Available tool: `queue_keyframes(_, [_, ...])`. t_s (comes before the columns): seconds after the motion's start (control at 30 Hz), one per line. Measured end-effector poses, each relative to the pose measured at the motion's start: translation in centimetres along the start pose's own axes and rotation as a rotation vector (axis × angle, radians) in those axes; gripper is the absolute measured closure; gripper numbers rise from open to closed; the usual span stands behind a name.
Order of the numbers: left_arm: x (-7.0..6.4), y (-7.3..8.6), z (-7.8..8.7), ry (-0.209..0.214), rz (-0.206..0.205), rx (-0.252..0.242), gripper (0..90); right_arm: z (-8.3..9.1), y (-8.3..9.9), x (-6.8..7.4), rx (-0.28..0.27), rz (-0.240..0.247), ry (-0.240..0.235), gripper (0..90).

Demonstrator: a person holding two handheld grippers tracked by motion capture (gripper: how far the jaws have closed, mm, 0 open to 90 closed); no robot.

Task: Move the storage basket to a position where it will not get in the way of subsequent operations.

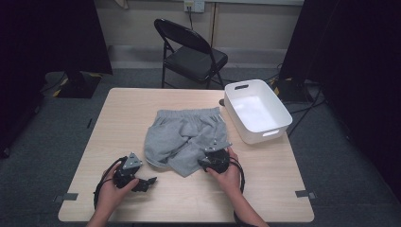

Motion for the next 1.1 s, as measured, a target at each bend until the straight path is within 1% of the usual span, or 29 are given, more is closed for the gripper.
queue_keyframes(0.03, [0.0, 0.0, 0.0, 0.0, 0.001, 0.0, 9.0, -0.1, -0.1, 0.0, 0.001, -0.003, 0.002, 66.7])
queue_keyframes(0.17, [0.0, 0.0, 0.0, 0.001, 0.0, 0.0, 9.0, -0.3, -0.3, 0.2, 0.024, -0.004, 0.009, 82.3])
queue_keyframes(0.23, [0.0, 0.0, 0.0, 0.003, 0.0, 0.0, 8.9, -0.3, -0.4, 0.2, 0.035, -0.009, 0.004, 83.4])
queue_keyframes(0.33, [0.0, 0.0, 0.0, 0.004, -0.001, 0.0, 8.8, 0.1, -0.4, 0.1, 0.036, -0.021, -0.009, 84.6])
queue_keyframes(0.4, [0.0, 0.0, 0.0, 0.004, -0.002, 0.0, 8.8, 0.6, -0.4, -0.2, 0.025, -0.047, -0.015, 85.0])
queue_keyframes(0.53, [0.0, 0.0, 0.0, 0.005, -0.002, 0.001, 8.7, 2.0, -0.9, -0.8, 0.014, -0.045, -0.017, 85.4])
queue_keyframes(0.6, [0.0, 0.0, 0.0, 0.004, -0.002, 0.001, 8.7, 2.6, -1.3, -1.0, 0.006, -0.058, -0.017, 85.4])
queue_keyframes(0.67, [0.0, 0.0, 0.0, 0.004, -0.003, 0.001, 8.6, 3.4, -1.9, -1.3, -0.004, -0.062, -0.012, 85.5])
queue_keyframes(0.7, [0.0, 0.0, 0.0, 0.004, -0.003, 0.001, 8.6, 3.8, -2.4, -1.4, -0.012, -0.068, -0.019, 85.5])
queue_keyframes(0.73, [0.0, 0.0, 0.0, 0.005, -0.003, 0.001, 8.6, 4.1, -2.9, -1.5, -0.018, -0.069, -0.015, 85.5])
queue_keyframes(0.83, [0.0, 0.0, -0.1, 0.006, -0.004, 0.004, 8.1, 4.7, -4.6, -1.9, -0.023, -0.061, -0.015, 85.4])
queue_keyframes(0.9, [0.1, 0.0, -0.1, 0.006, -0.006, 0.005, 7.8, 4.6, -5.8, -2.4, -0.024, -0.064, -0.013, 85.2])
queue_keyframes(0.93, [0.1, 0.0, -0.1, 0.006, -0.006, 0.004, 7.8, 4.3, -6.4, -2.7, -0.03, -0.074, -0.008, 85.1])
queue_keyframes(1.0, [0.0, 0.0, -0.1, 0.007, -0.006, 0.005, 7.7, 3.3, -7.5, -3.1, -0.041, -0.106, -0.019, 84.8])
queue_keyframes(1.07, [0.0, 0.0, -0.1, 0.008, -0.007, 0.005, 7.5, 2.2, -8.3, -3.8, -0.05, -0.113, 0.005, 84.7])
queue_keyframes(1.1, [0.0, 0.0, -0.1, 0.009, -0.007, 0.006, 7.4, 1.2, -8.8, -4.1, -0.052, -0.114, 0.007, 84.5])
Point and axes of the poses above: each handheld gripper's, and its own axes: z roughly backward along the jaws, y roughly out of its underside, x roughly to its left, the point moved 8 cm from there along -z, roughly forward along the jaws, and after that the axes turned 15 degrees about -x, right-handed, at the moved point
